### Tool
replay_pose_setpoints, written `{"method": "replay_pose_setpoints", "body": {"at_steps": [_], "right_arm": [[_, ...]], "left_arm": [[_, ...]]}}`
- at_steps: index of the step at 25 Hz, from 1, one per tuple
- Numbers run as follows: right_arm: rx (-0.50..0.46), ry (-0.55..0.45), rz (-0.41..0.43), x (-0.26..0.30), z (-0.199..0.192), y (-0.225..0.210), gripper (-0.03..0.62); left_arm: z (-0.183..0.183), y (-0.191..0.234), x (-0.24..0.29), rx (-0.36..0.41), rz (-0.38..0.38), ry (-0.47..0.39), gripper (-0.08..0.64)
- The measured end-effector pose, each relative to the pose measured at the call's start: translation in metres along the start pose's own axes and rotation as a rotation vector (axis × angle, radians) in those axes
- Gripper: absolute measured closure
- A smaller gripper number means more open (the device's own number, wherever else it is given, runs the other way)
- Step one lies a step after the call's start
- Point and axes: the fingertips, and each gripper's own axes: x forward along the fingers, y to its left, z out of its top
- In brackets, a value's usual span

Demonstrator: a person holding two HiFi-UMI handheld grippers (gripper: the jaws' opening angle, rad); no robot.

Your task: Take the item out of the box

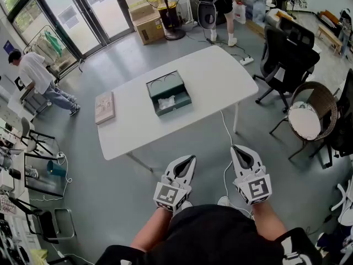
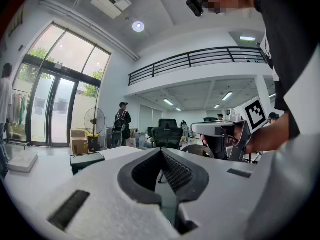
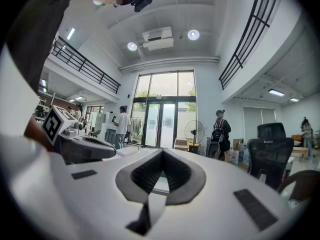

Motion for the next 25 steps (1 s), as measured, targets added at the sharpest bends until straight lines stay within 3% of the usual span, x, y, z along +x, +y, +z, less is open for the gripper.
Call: {"method": "replay_pose_setpoints", "body": {"at_steps": [11,25], "right_arm": [[0.001,0.029,-0.003,0.015,-0.007,0.036,0.589],[0.039,0.037,-0.034,0.043,0.0,0.116,0.587]], "left_arm": [[-0.01,0.024,-0.031,-0.039,0.01,-0.004,0.549],[-0.019,0.074,-0.102,-0.062,-0.039,-0.035,0.549]]}}
